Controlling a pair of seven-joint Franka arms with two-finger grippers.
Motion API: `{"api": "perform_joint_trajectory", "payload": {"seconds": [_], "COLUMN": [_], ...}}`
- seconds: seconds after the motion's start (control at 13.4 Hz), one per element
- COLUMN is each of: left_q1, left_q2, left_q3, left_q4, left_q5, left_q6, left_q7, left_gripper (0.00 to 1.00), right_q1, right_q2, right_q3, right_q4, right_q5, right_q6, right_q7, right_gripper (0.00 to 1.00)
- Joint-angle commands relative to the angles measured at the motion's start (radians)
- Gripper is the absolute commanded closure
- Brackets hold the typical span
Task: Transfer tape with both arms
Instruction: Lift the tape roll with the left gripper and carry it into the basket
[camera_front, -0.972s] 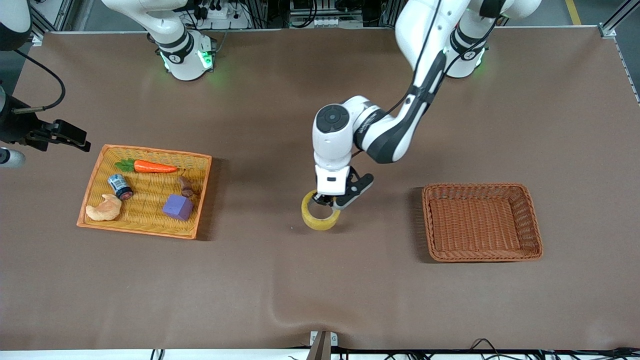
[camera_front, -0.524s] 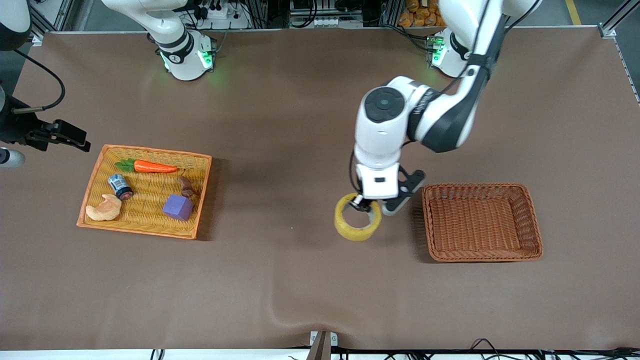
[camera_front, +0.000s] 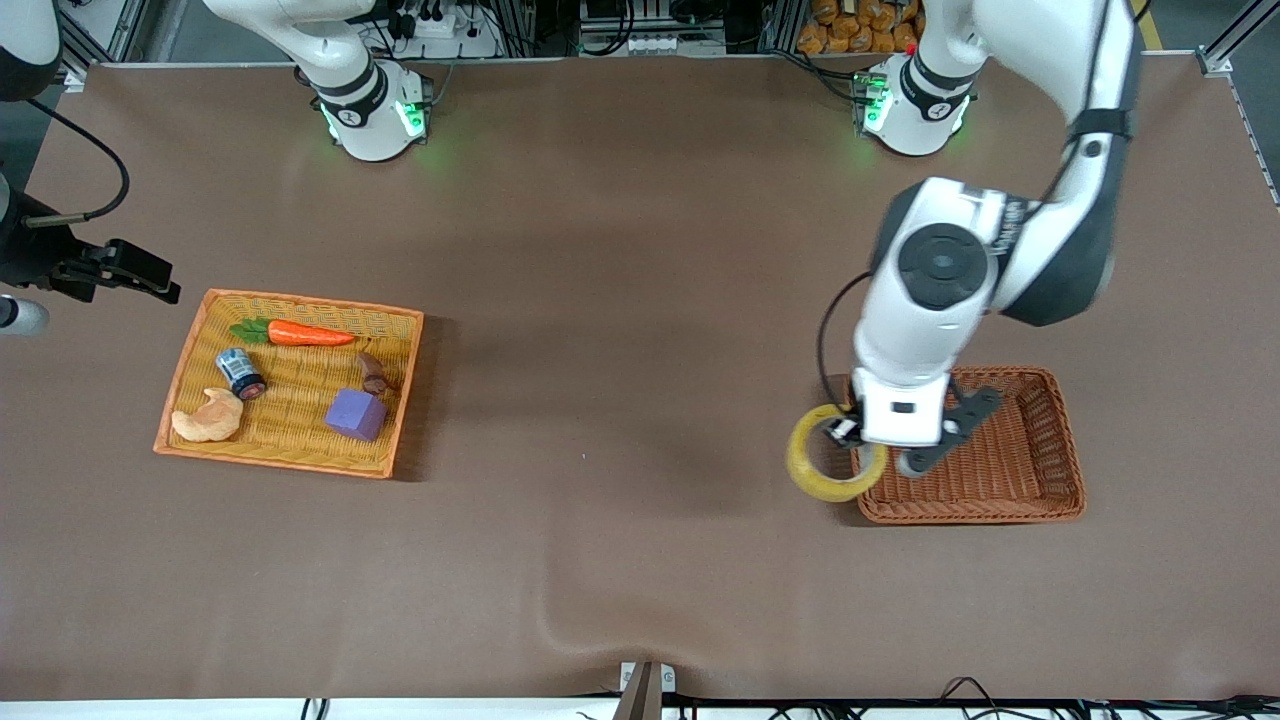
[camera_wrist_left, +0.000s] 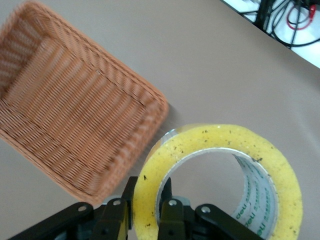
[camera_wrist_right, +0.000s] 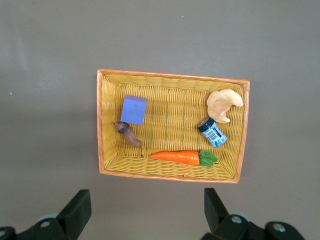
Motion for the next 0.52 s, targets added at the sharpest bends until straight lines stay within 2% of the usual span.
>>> {"api": "perform_joint_trajectory", "payload": {"seconds": [0.0,0.22,0.45], "left_q1": [0.062,0.152,0.212], "left_q2": [-0.09,-0.157,-0.16], "left_q3": [-0.012,-0.014,-0.014], "left_q4": [-0.086,-0.154,-0.198], "left_q5": [-0.013,-0.013,-0.02], "left_q6": [-0.005,-0.003,0.029], "left_q7": [0.129,0.311,0.479], "left_gripper": [1.0,1.0,1.0], "right_q1": [-0.018,-0.02,-0.018], "right_q2": [0.01,0.01,0.012], "right_q3": [0.012,0.012,0.012], "right_q4": [0.025,0.025,0.025], "right_q5": [0.015,0.015,0.015], "right_q6": [-0.014,-0.016,-0.014], "right_q7": [0.007,0.006,0.007], "right_gripper": [0.0,0.0,0.0]}}
